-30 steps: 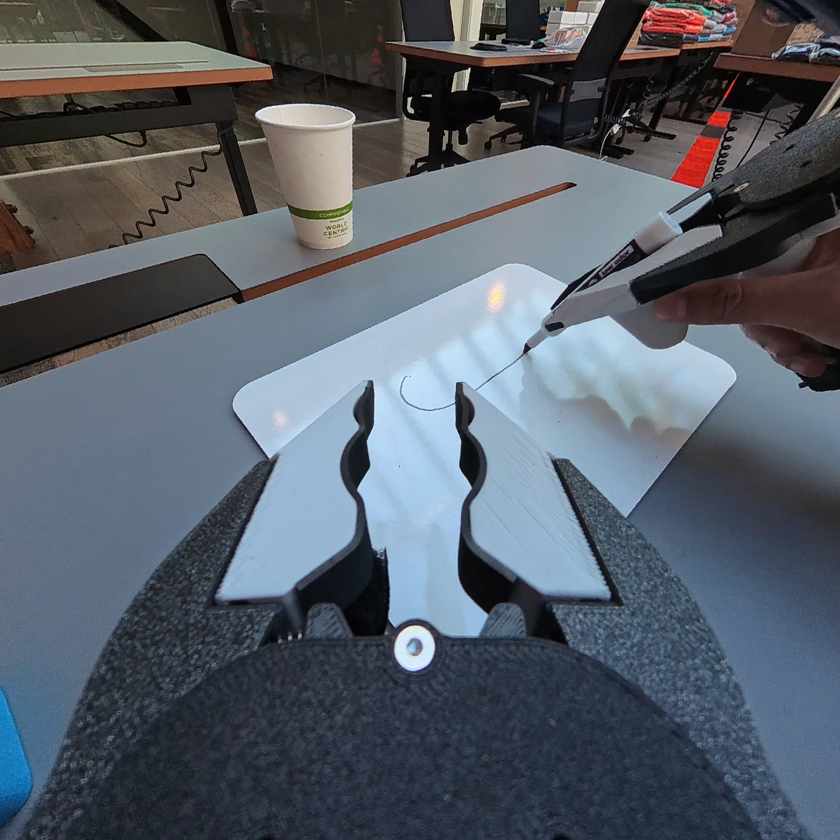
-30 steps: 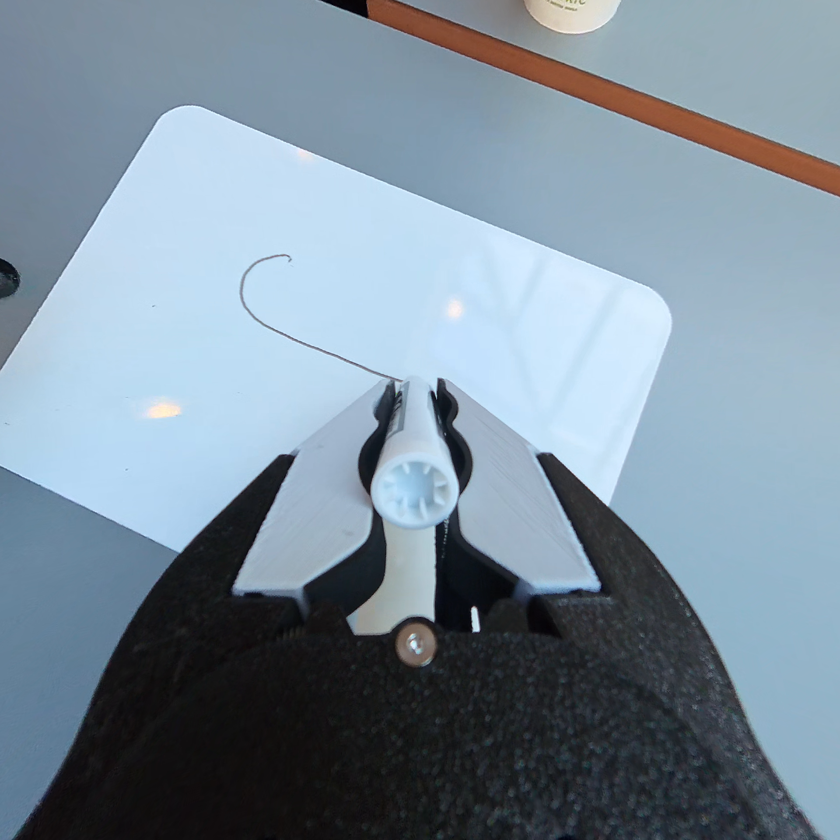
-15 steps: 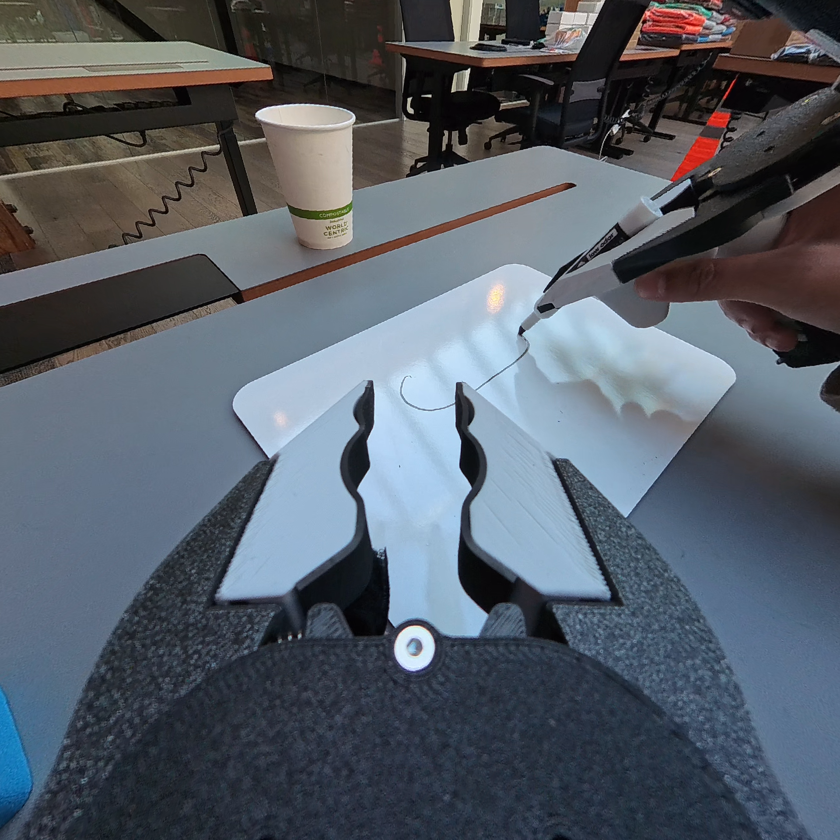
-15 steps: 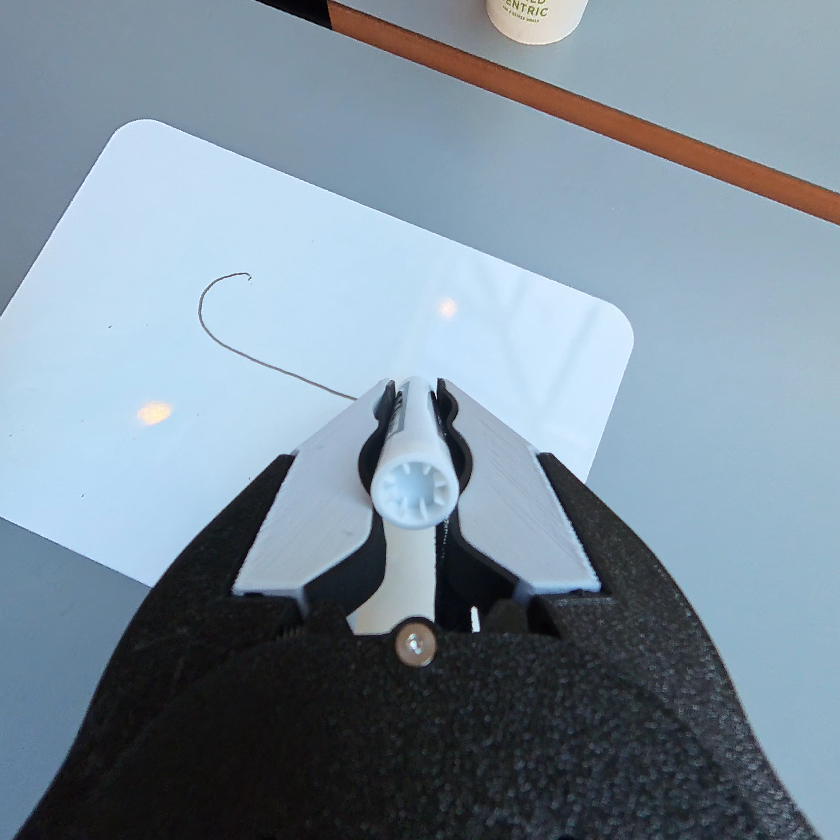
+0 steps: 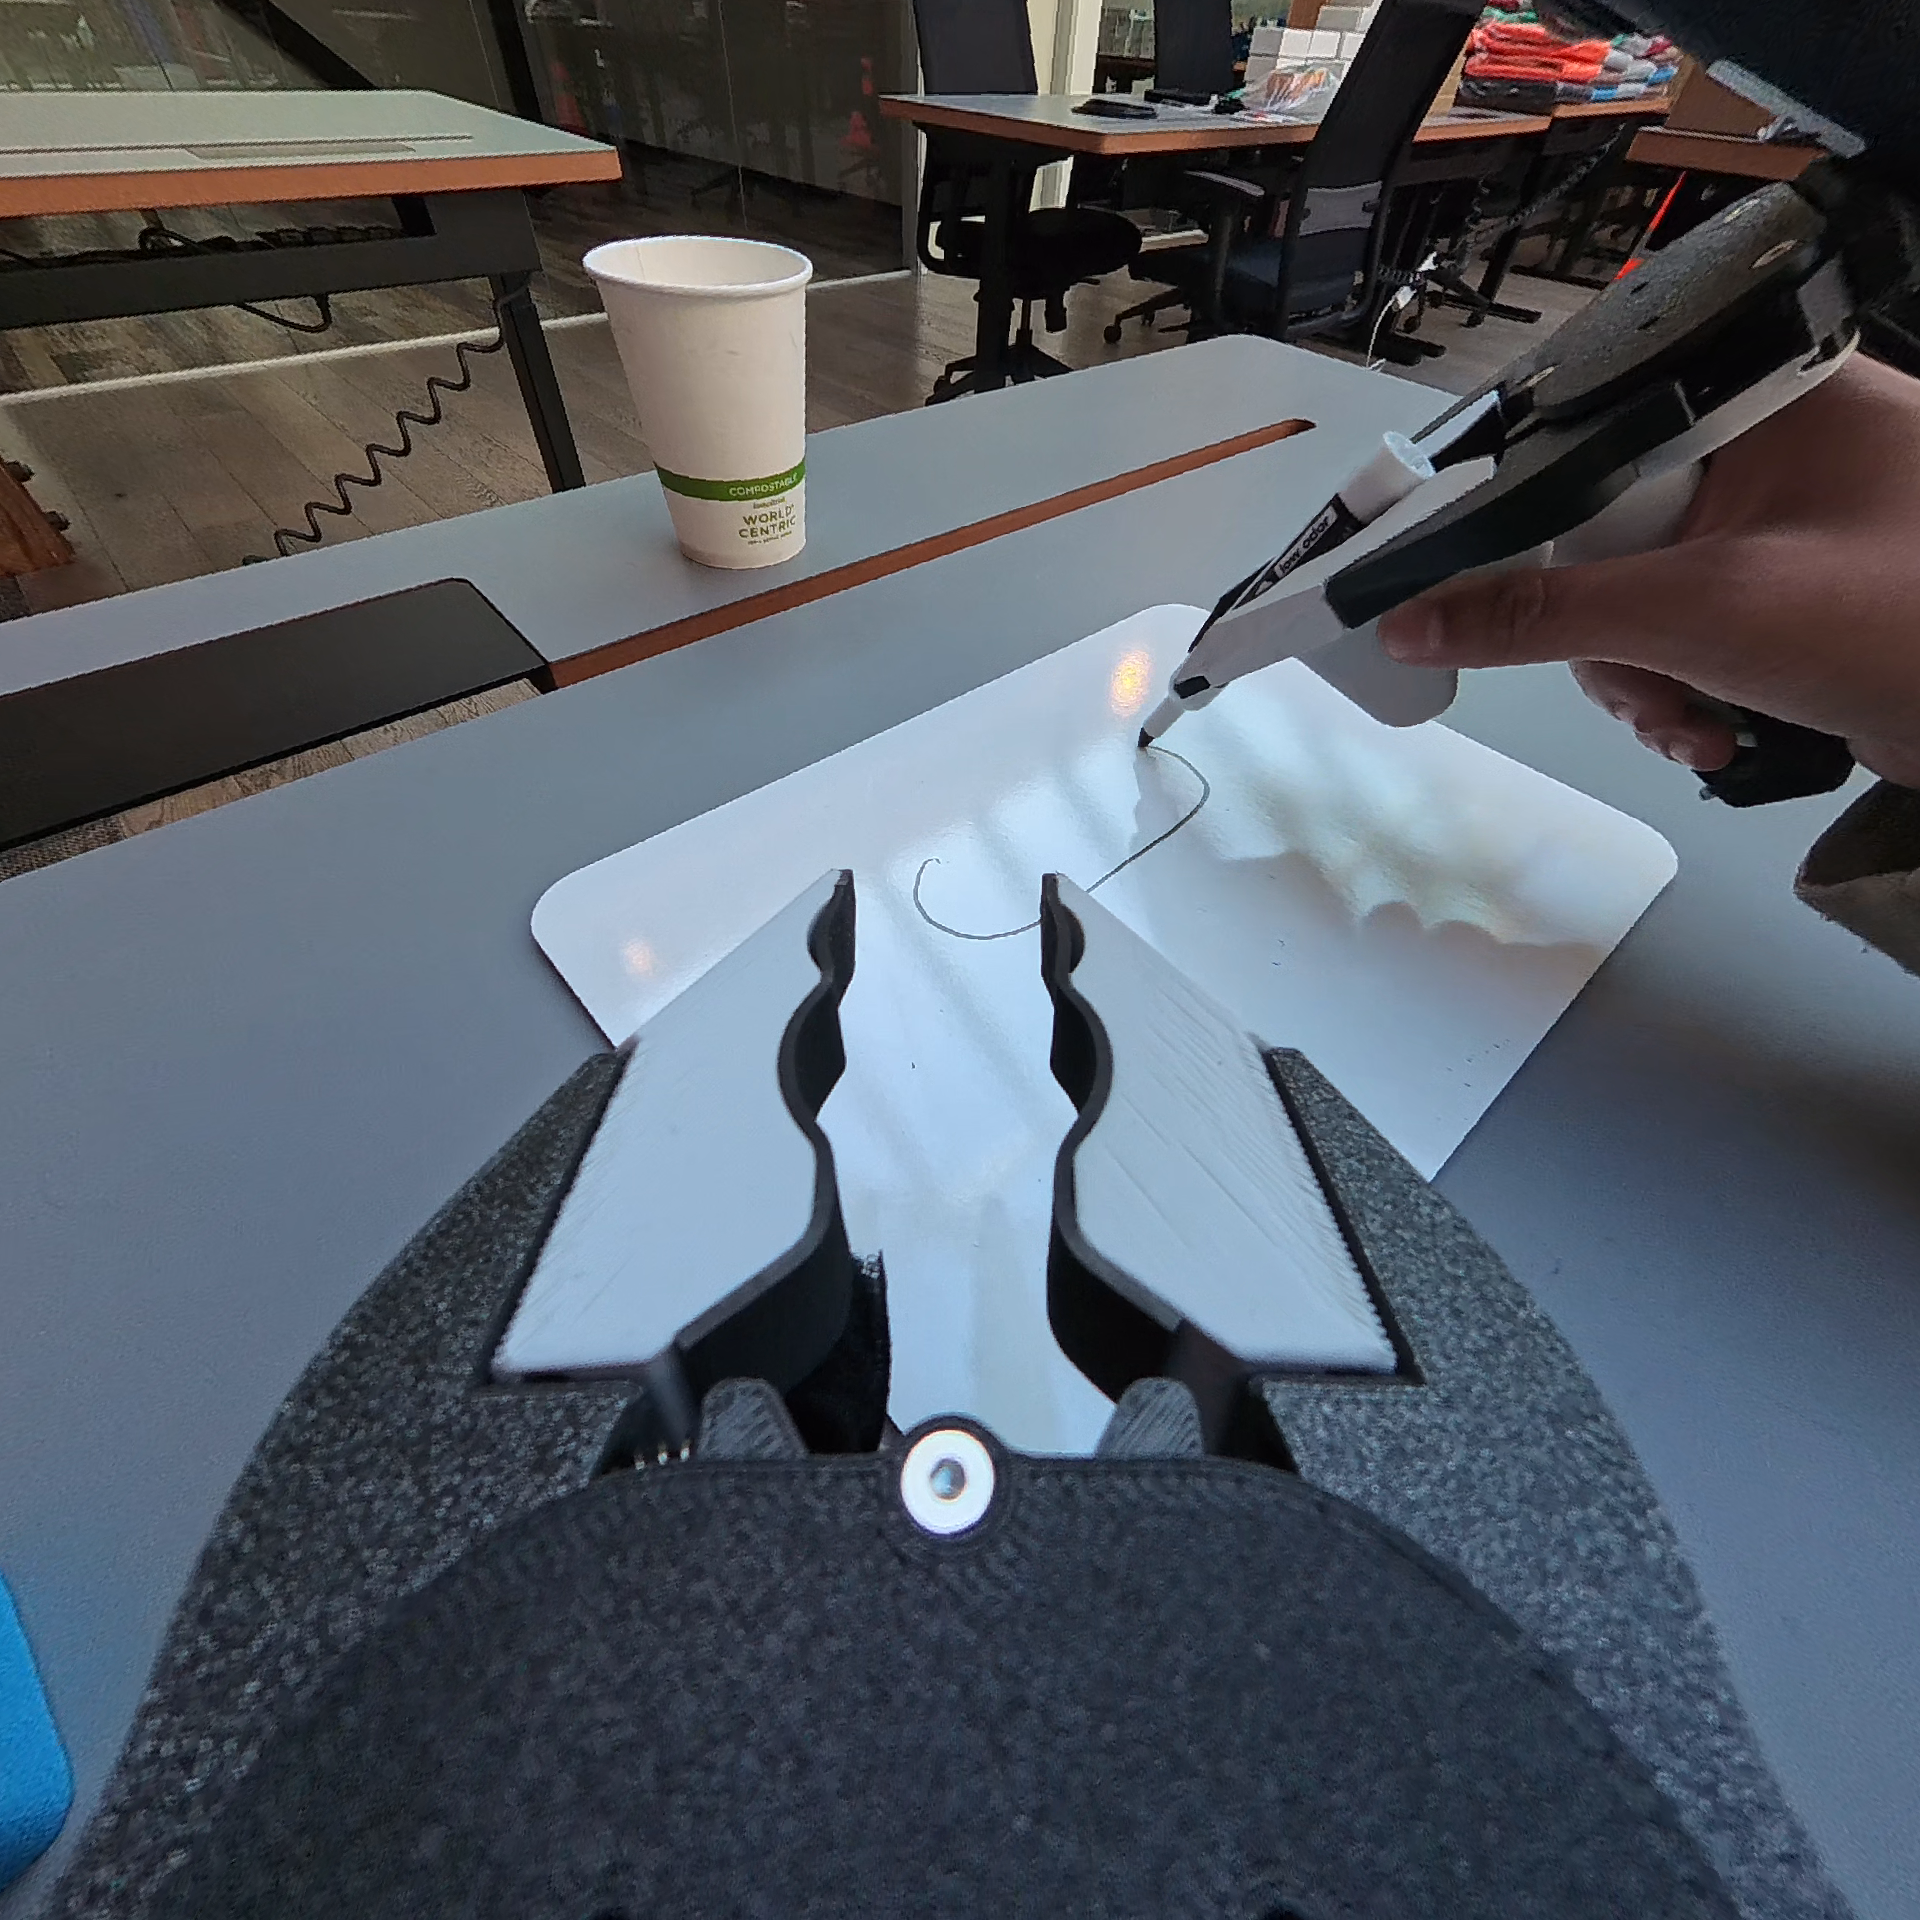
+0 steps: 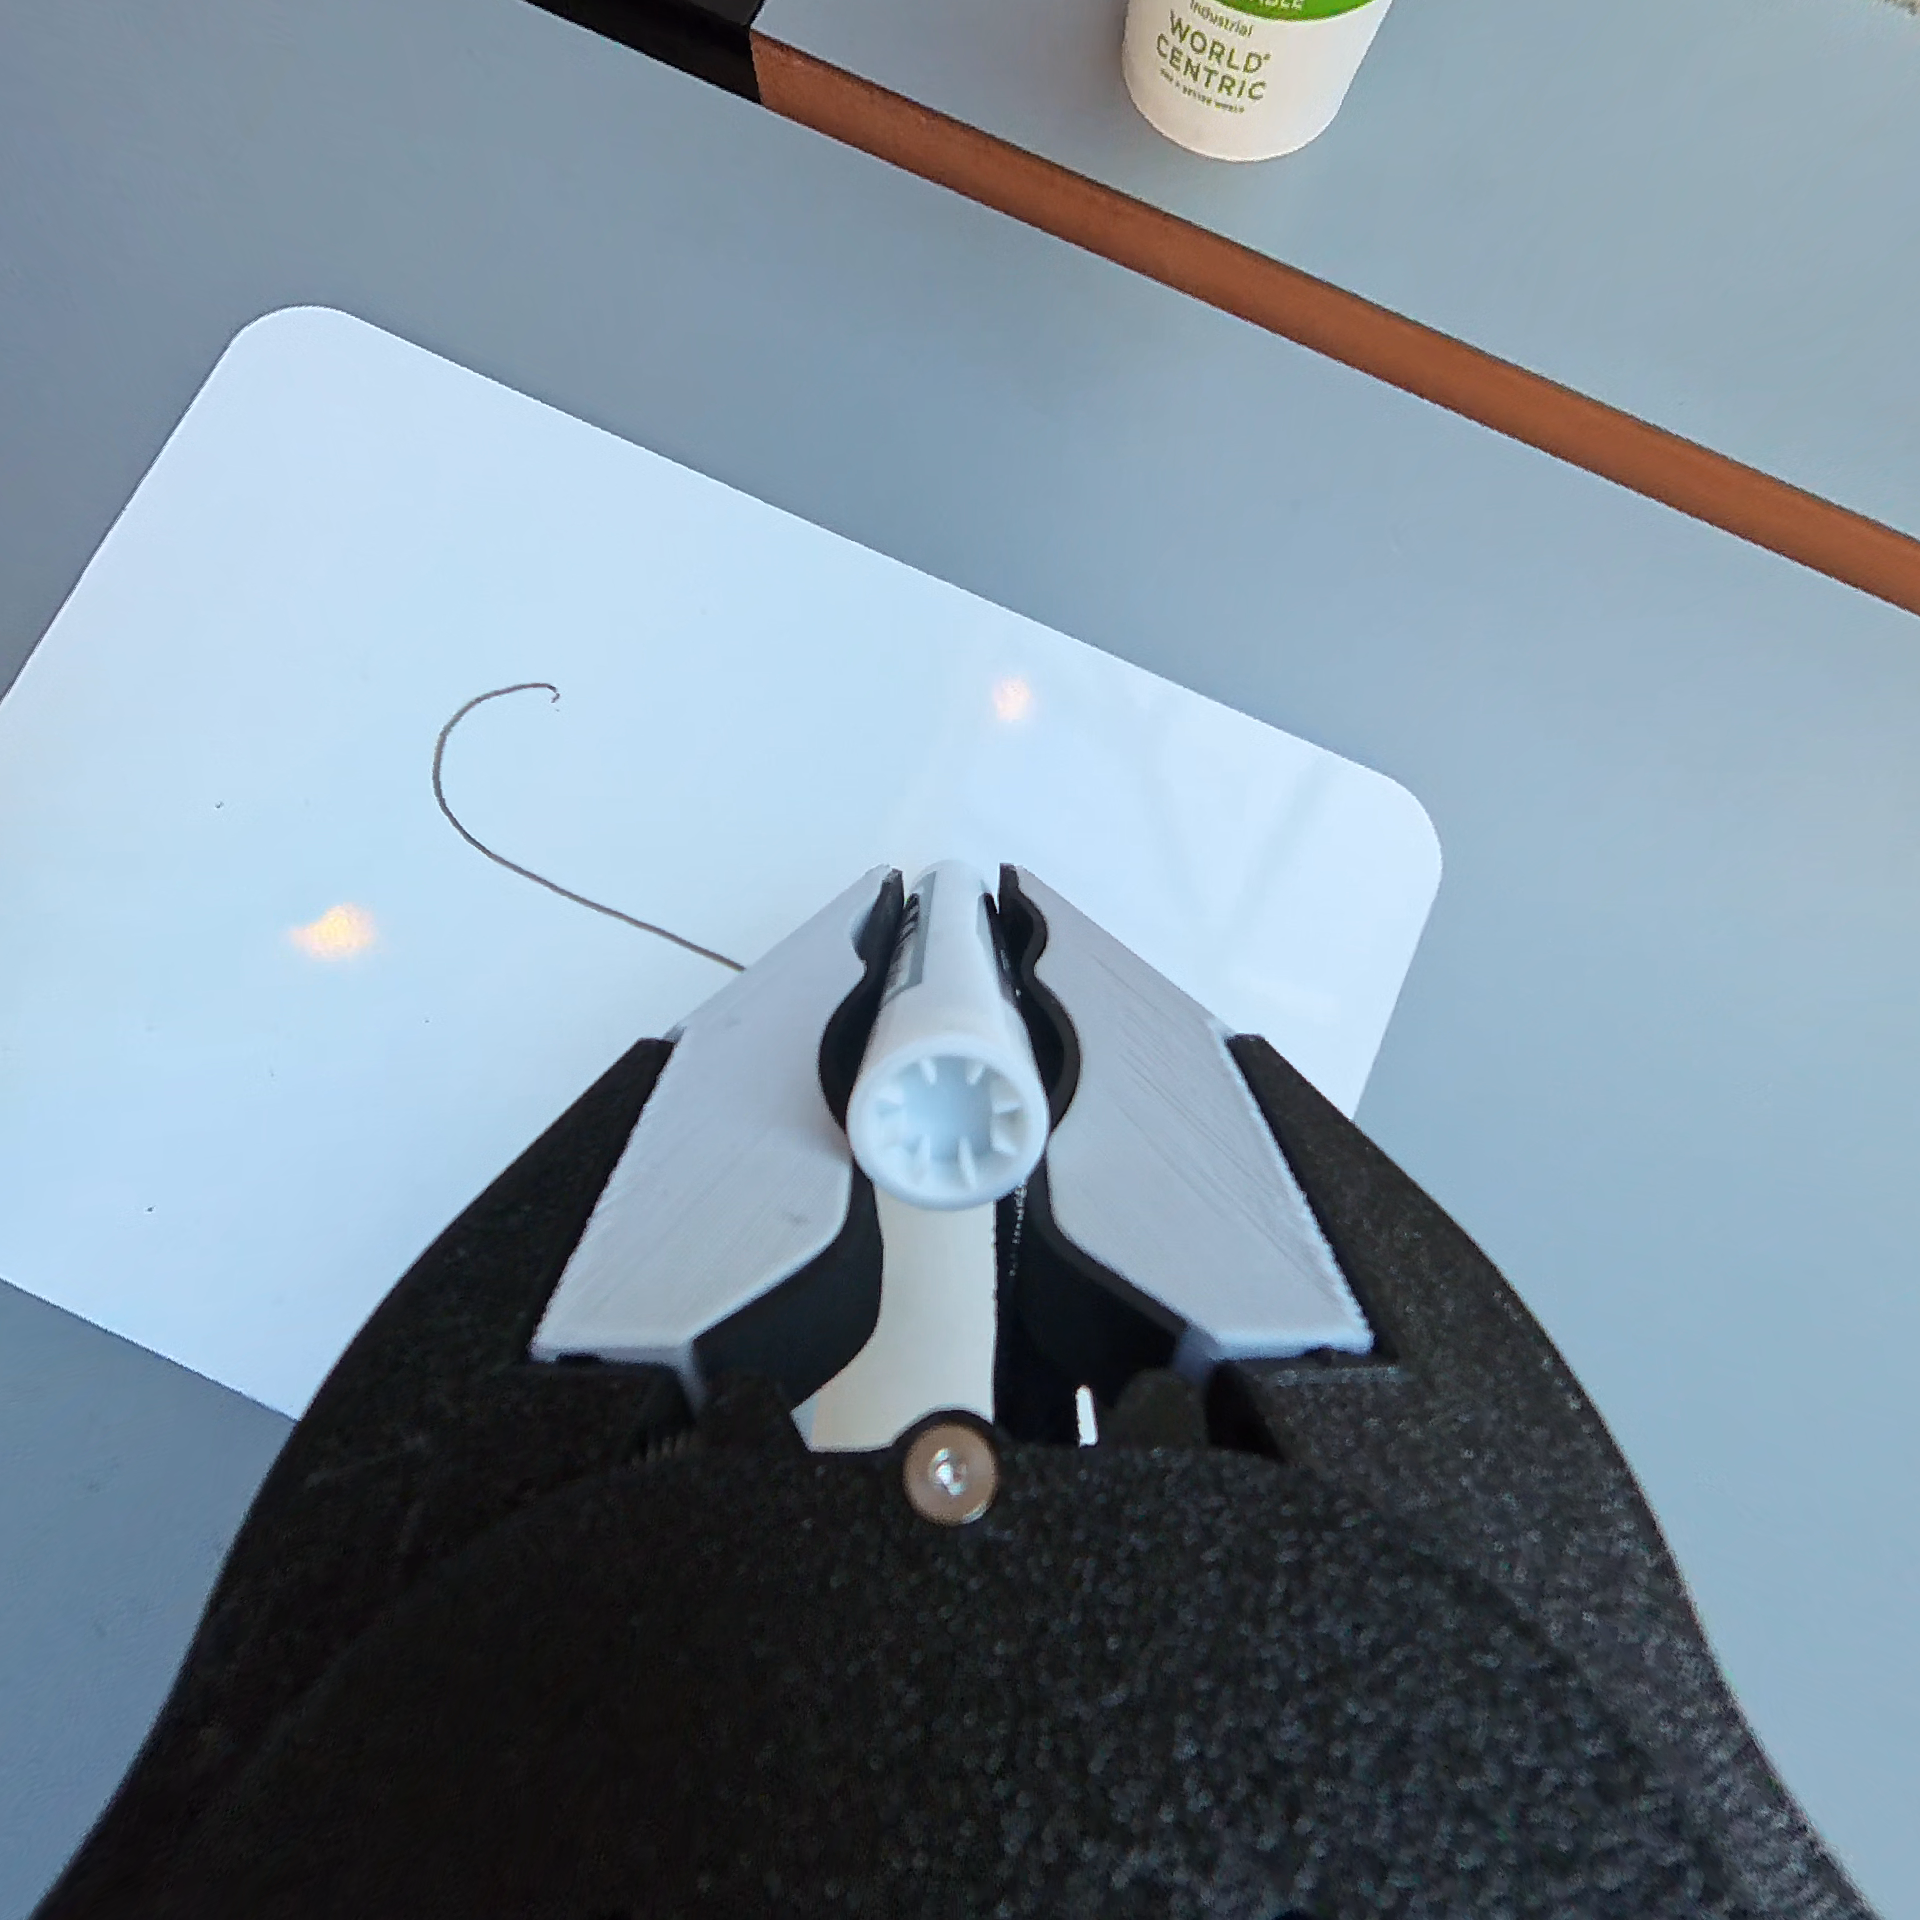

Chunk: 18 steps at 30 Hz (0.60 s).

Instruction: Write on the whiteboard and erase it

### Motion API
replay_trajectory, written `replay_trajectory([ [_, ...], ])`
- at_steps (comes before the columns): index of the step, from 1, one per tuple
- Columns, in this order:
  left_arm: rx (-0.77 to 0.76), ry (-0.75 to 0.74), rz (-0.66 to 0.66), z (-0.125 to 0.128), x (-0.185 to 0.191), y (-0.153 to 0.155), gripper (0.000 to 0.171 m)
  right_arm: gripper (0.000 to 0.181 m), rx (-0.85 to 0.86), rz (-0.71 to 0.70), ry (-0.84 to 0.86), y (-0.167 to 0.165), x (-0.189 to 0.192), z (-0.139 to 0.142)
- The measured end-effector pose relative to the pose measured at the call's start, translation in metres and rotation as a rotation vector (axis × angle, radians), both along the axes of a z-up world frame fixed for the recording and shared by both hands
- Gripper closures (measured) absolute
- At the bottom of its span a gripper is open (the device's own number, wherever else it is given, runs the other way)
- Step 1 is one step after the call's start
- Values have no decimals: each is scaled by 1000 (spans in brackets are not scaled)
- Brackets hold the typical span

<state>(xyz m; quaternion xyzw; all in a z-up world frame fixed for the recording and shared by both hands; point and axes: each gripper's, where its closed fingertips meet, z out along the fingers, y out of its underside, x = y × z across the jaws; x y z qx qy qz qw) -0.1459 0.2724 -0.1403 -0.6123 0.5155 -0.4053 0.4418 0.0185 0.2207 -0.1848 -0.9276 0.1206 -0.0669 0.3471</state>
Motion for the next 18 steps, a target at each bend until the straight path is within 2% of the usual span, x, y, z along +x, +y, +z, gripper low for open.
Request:
replay_trajectory([
  [18,-1,-3,1,1,1,0,136,163,1,55,2,28,-13,0],
])
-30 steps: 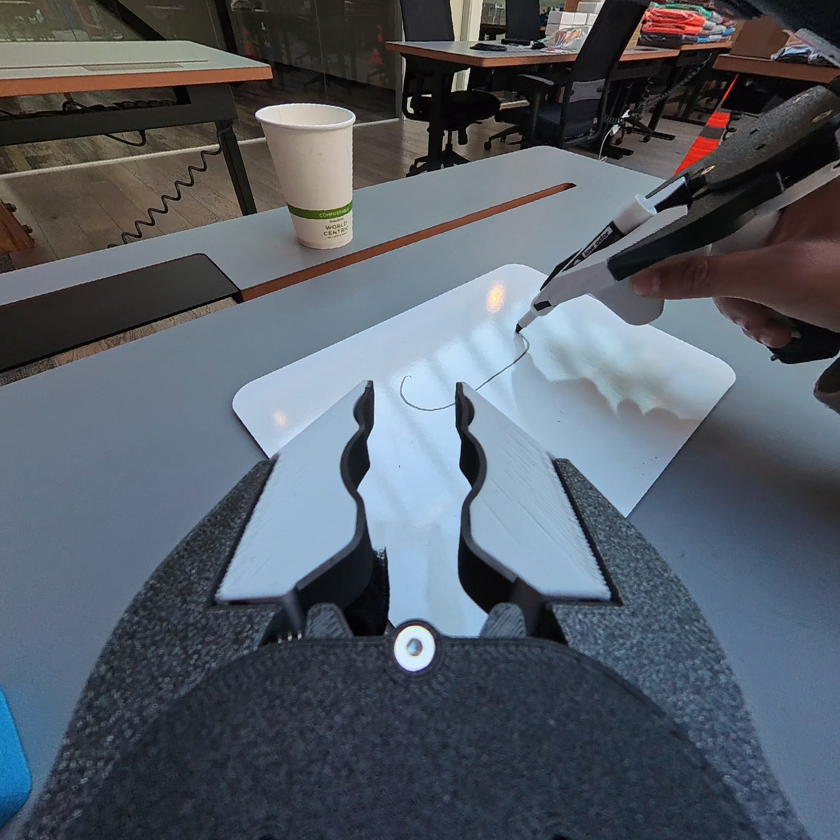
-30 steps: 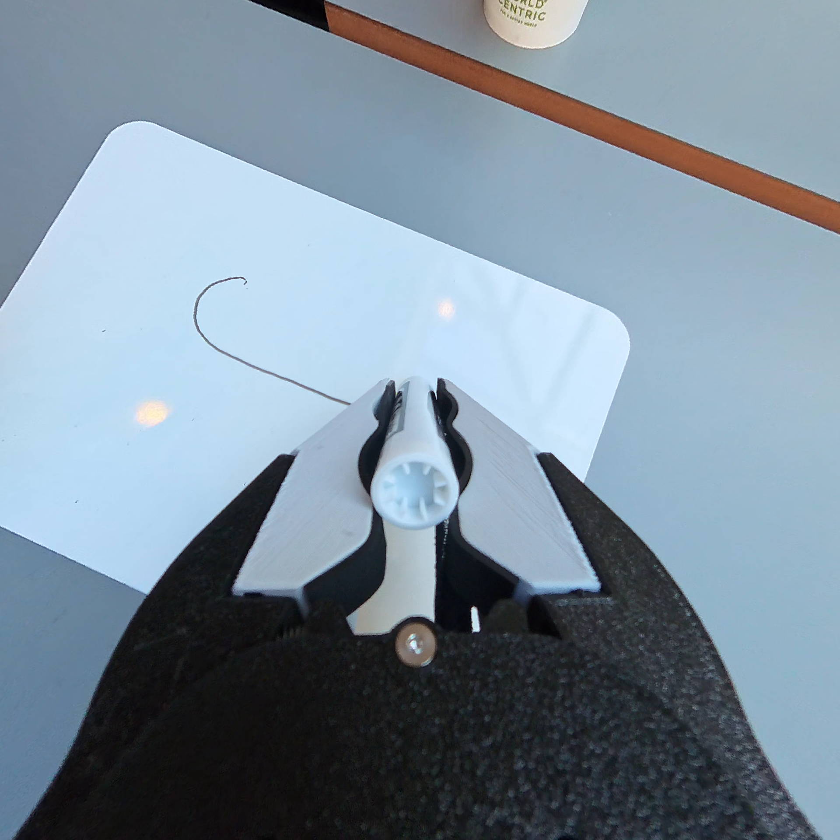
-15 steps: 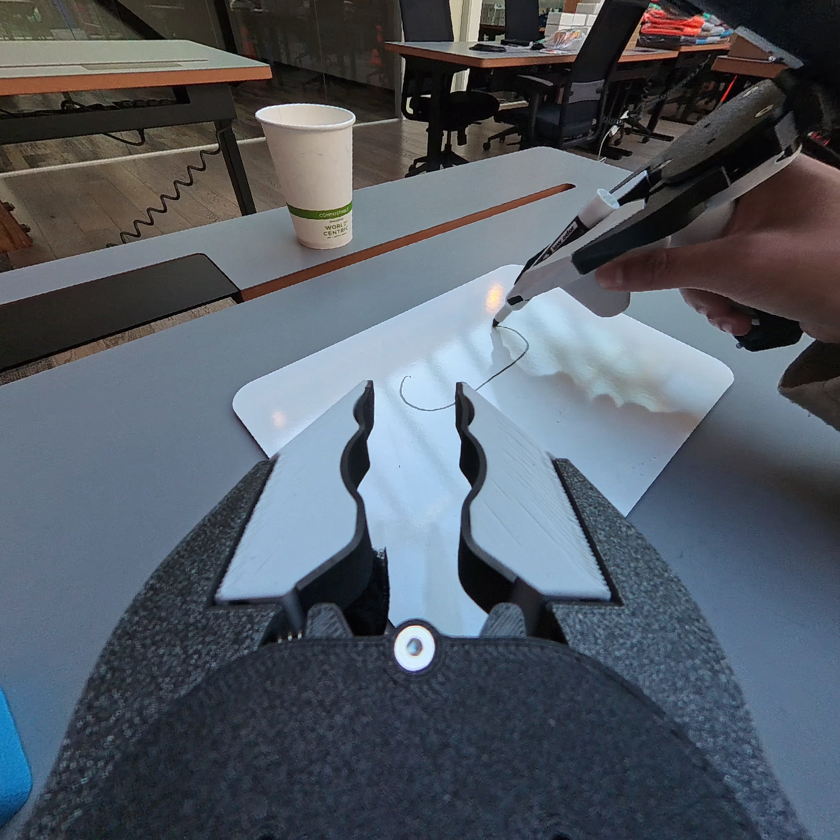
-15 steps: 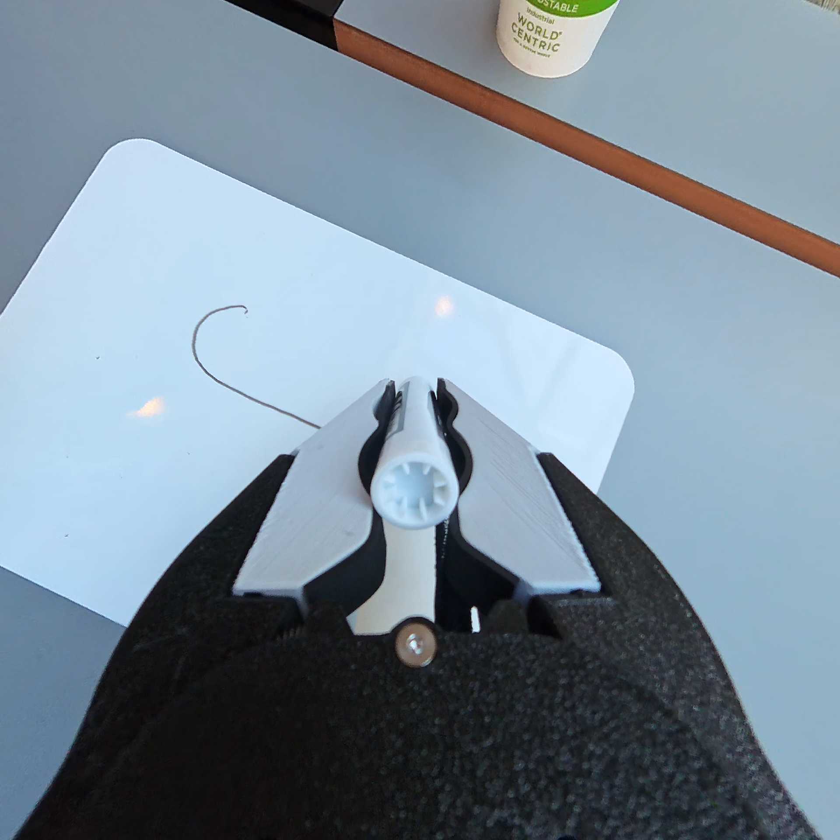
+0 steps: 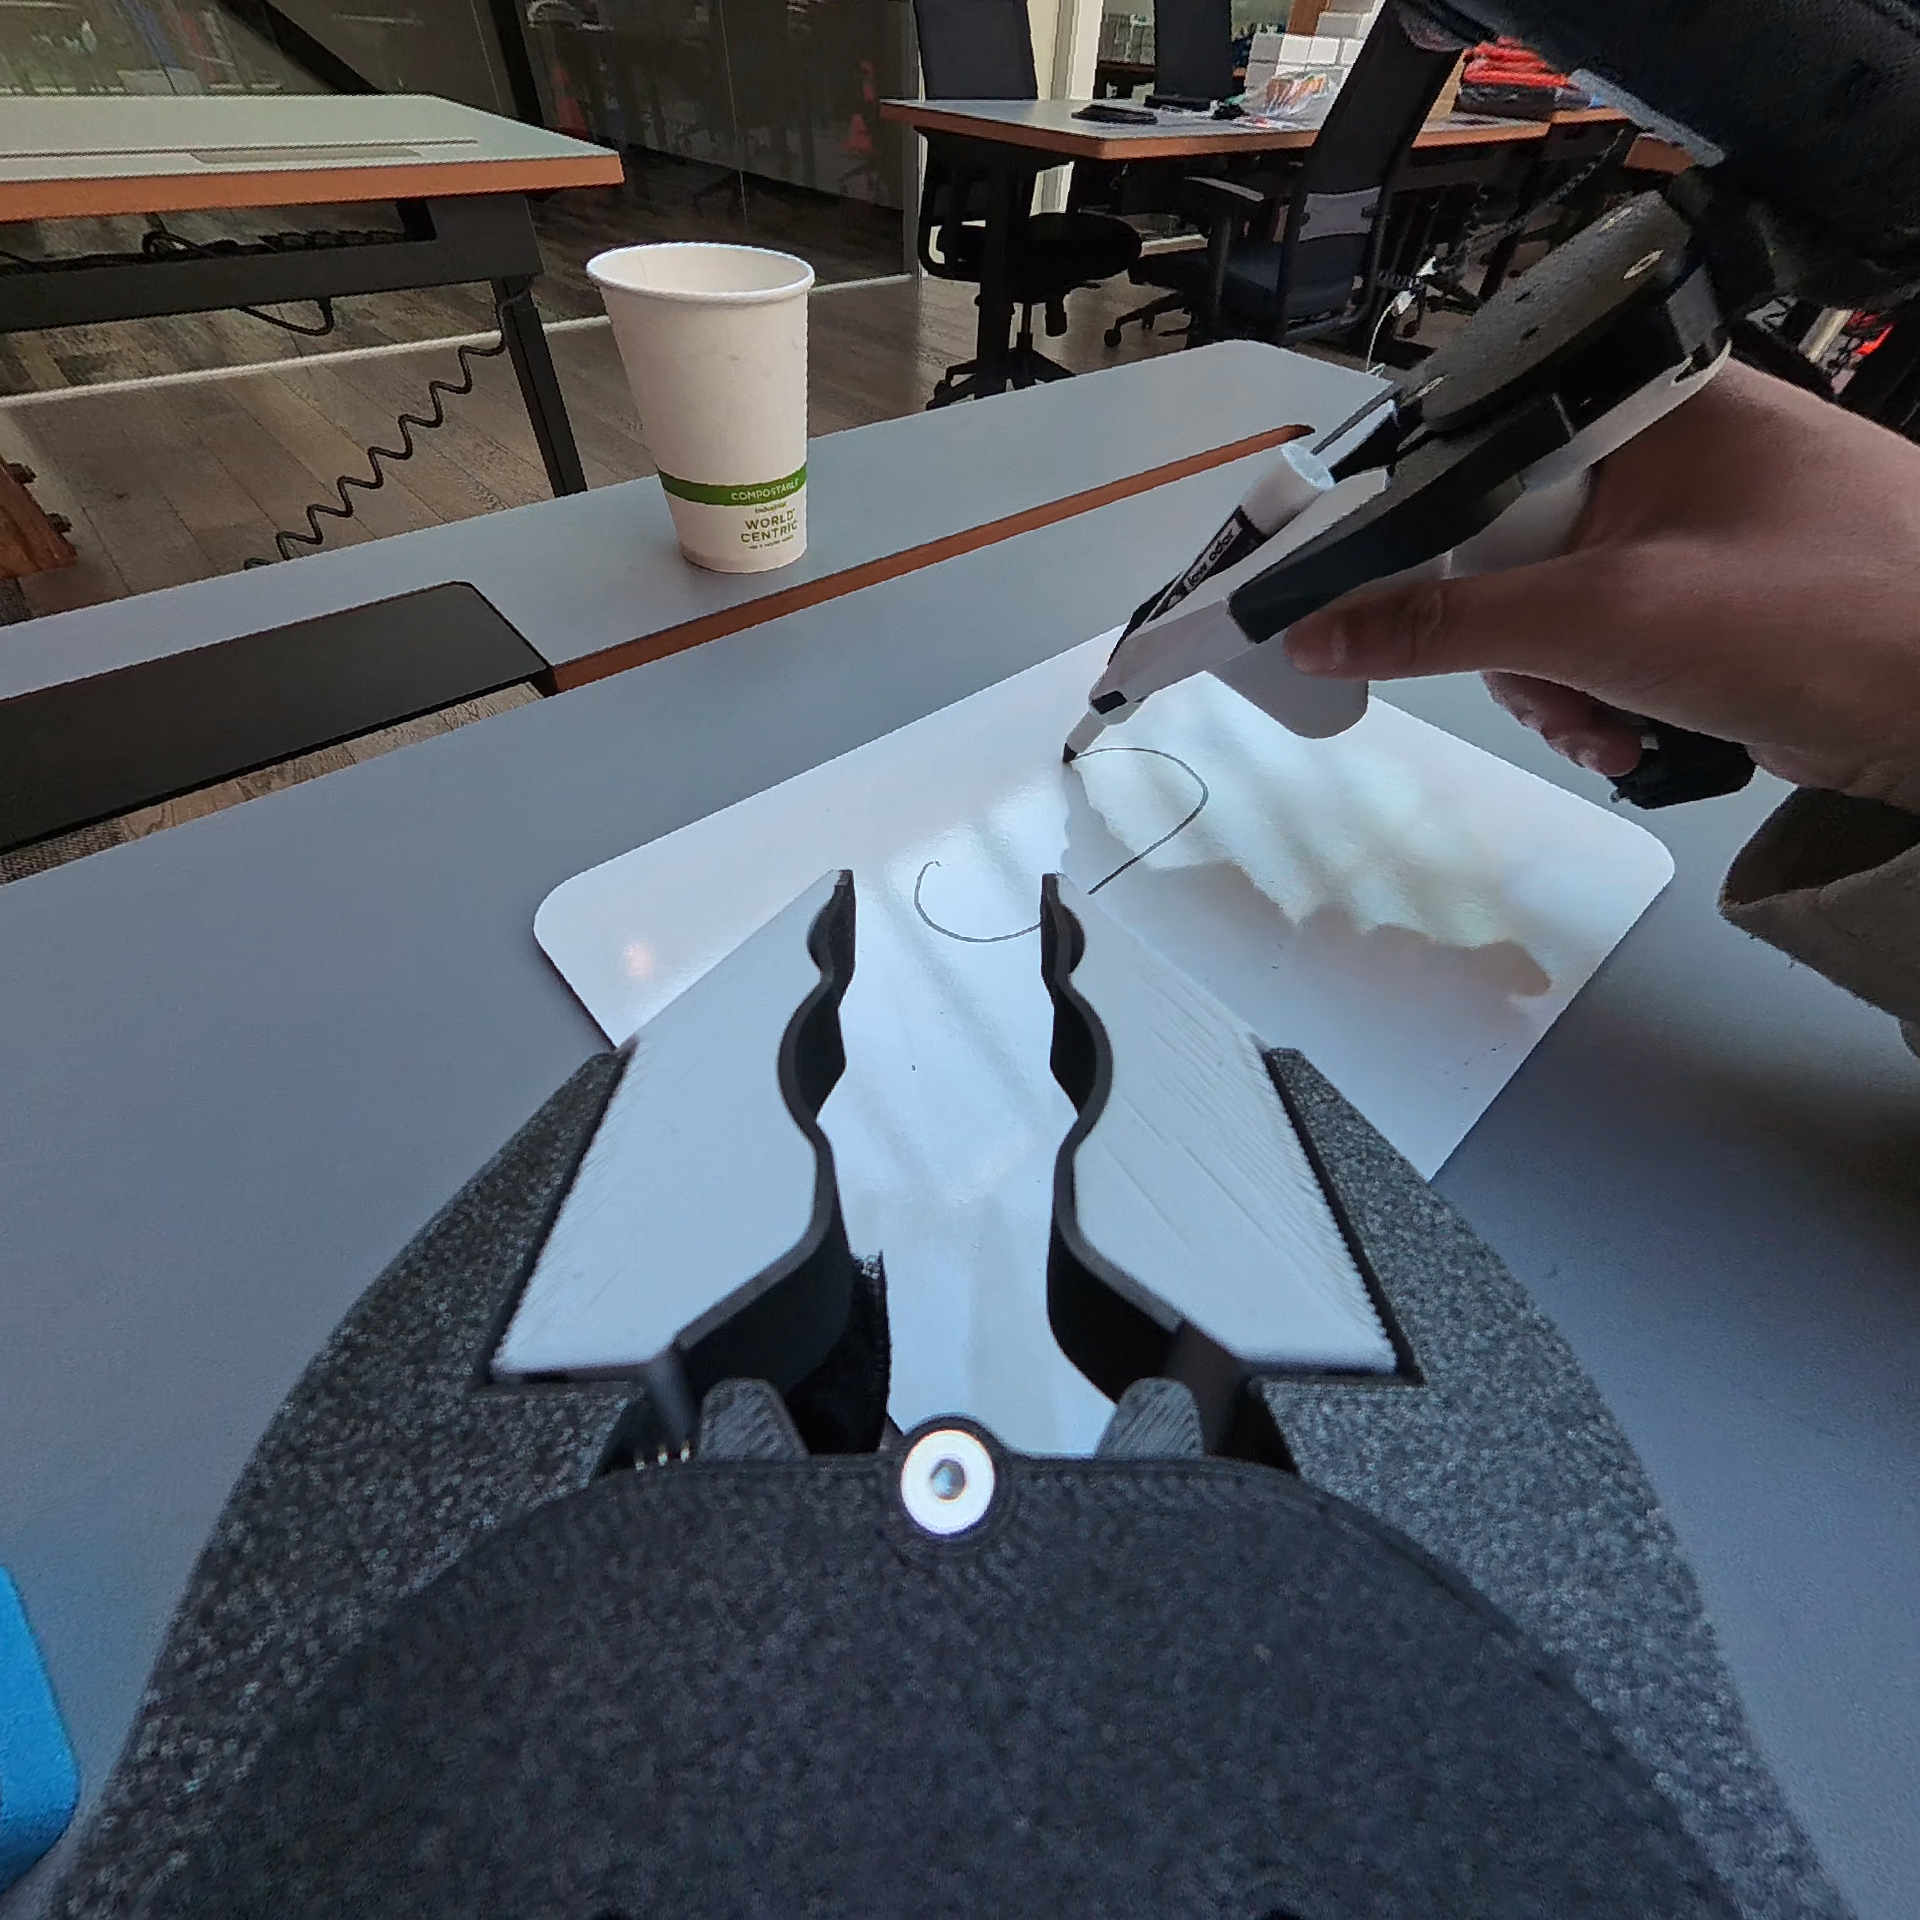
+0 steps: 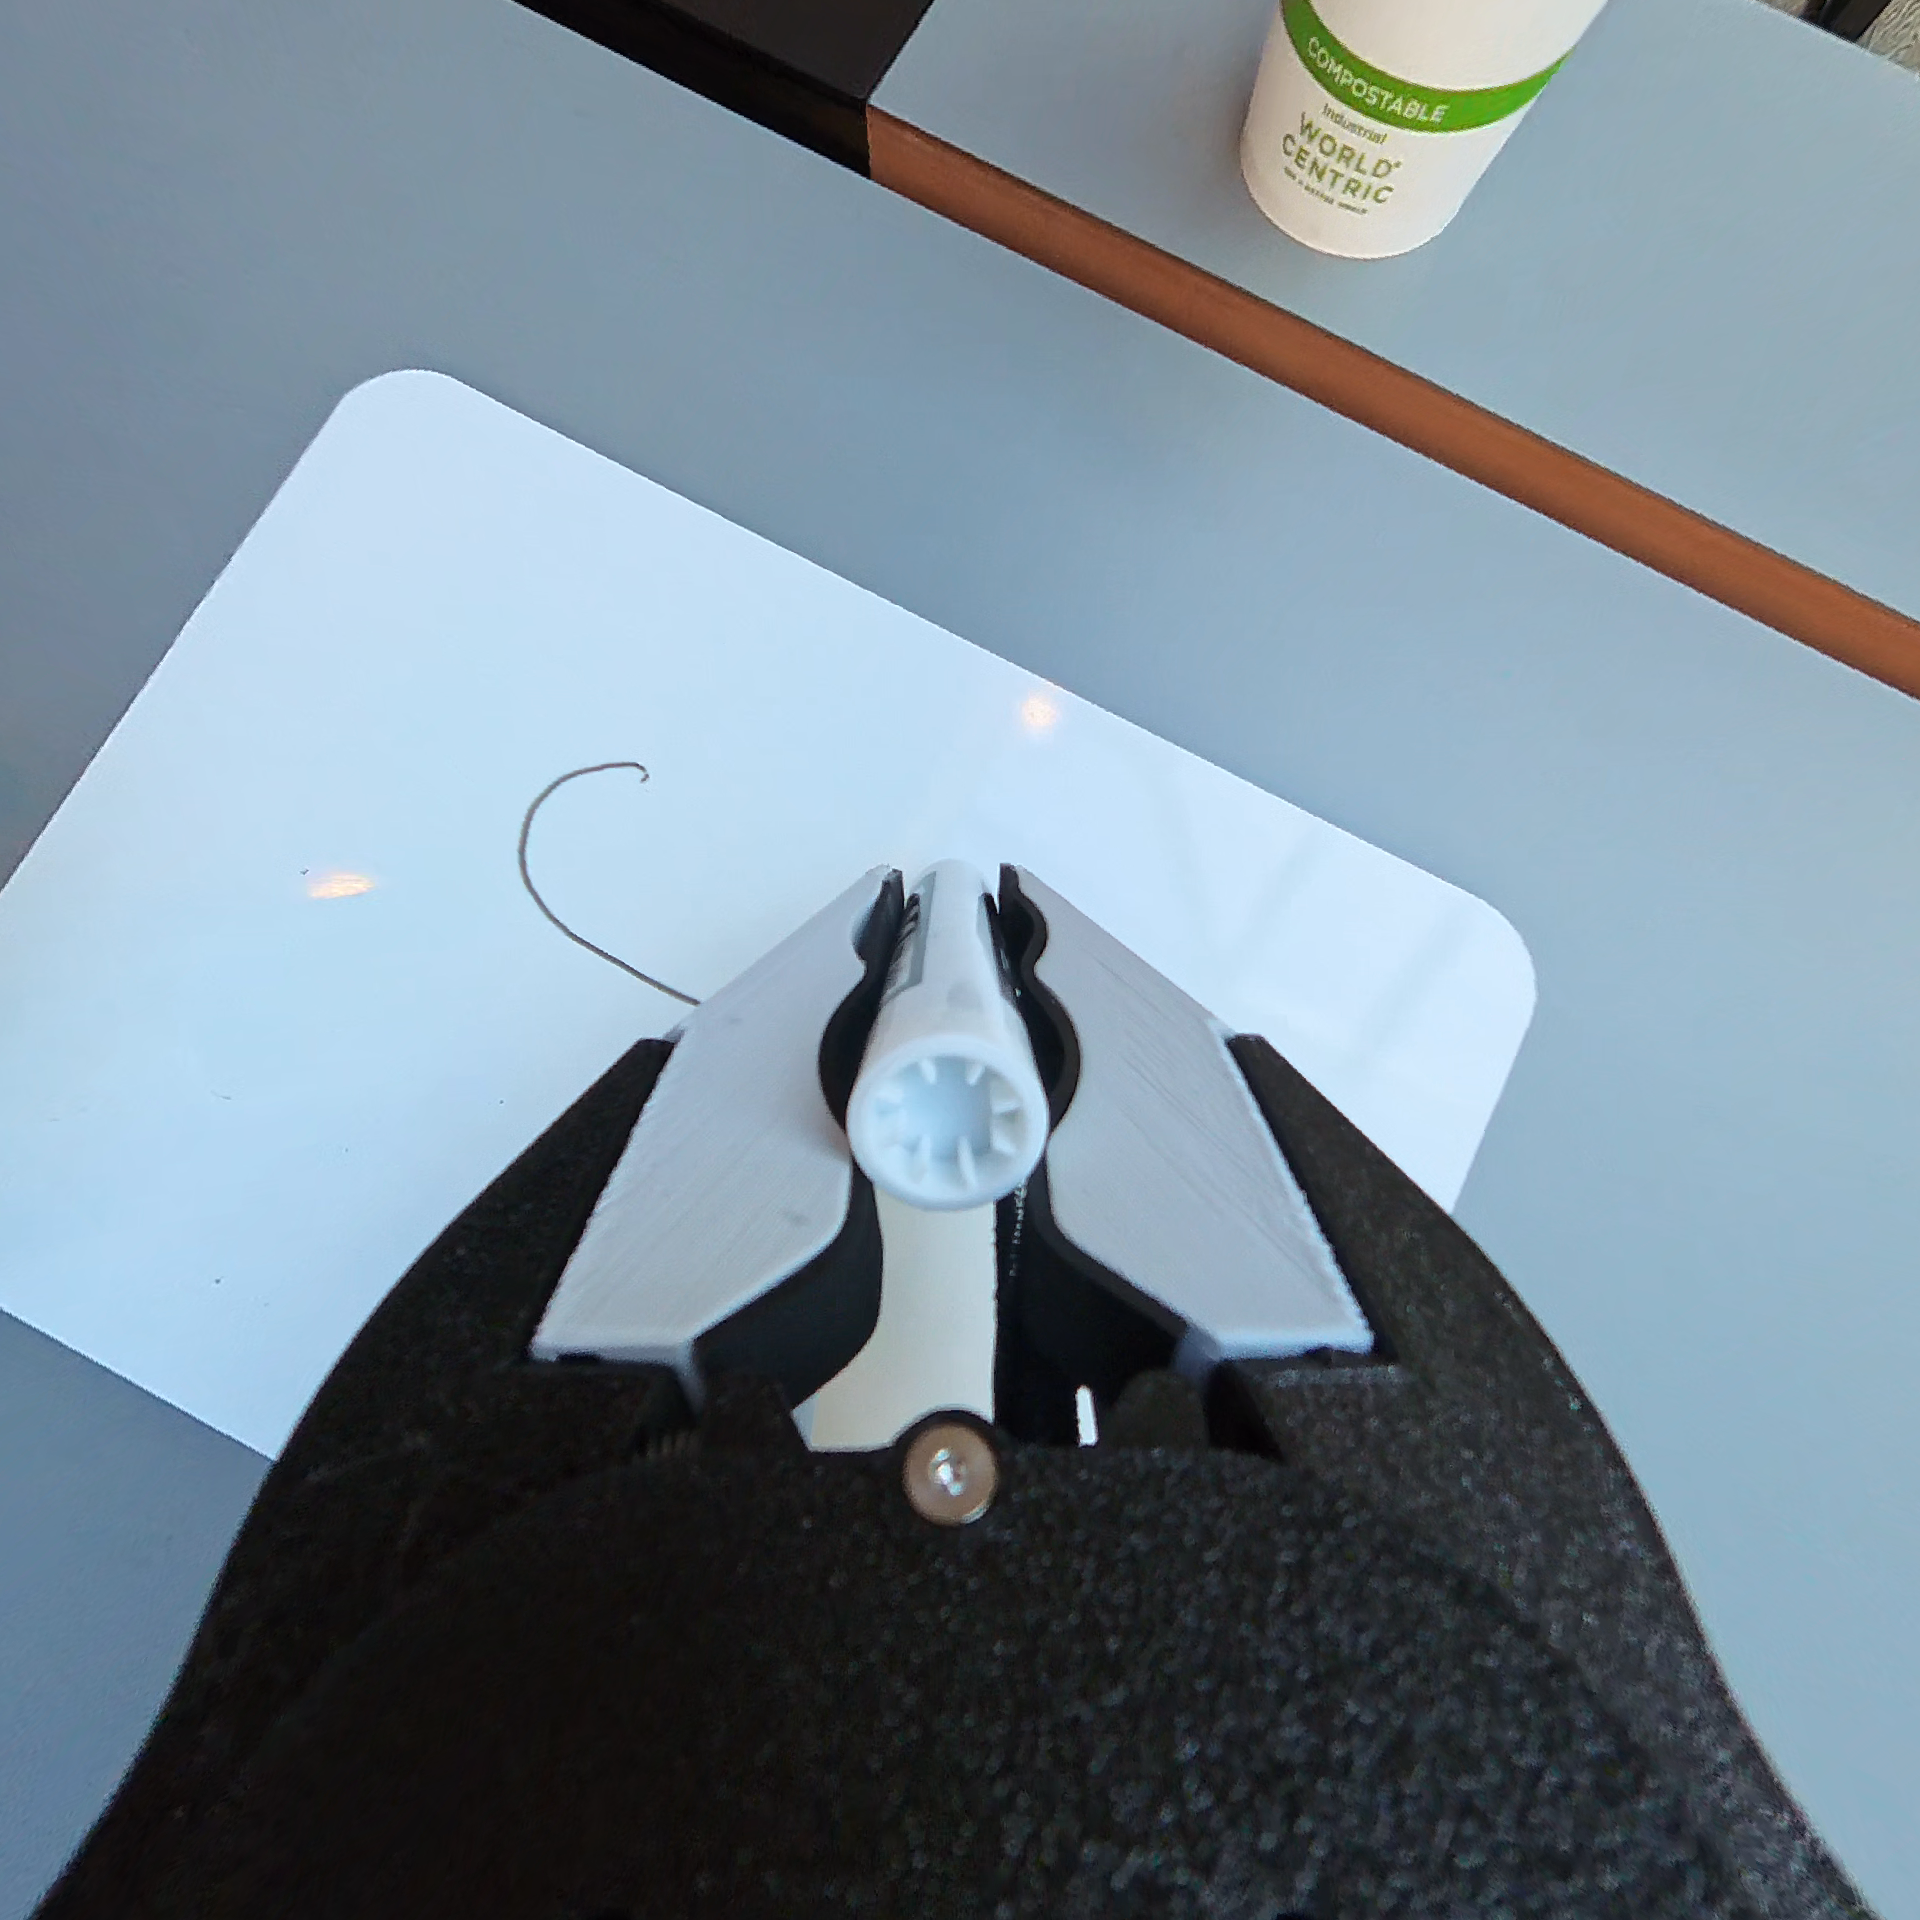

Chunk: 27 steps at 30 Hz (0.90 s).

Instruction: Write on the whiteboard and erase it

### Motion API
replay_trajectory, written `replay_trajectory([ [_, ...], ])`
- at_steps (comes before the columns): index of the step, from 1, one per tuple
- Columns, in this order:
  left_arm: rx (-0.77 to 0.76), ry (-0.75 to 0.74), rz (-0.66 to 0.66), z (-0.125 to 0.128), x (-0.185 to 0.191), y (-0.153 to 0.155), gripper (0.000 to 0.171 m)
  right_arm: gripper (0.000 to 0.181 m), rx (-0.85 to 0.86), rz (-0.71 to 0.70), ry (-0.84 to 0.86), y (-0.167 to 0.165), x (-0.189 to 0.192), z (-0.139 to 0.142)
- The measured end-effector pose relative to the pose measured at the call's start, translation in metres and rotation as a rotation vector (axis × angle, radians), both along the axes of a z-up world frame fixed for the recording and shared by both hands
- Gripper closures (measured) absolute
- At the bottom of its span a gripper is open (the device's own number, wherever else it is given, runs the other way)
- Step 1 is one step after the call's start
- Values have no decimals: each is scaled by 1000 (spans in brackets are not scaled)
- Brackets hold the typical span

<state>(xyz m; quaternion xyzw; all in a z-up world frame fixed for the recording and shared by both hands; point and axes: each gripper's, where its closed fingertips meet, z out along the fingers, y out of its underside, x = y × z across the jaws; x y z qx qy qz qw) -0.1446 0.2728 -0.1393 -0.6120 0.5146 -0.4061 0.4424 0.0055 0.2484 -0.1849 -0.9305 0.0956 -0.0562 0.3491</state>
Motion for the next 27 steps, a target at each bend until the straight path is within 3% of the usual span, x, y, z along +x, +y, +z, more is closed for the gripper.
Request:
replay_trajectory([
  [27,11,-4,-11,3,4,-3,136,163,-6,158,9,42,-65,-1],
])
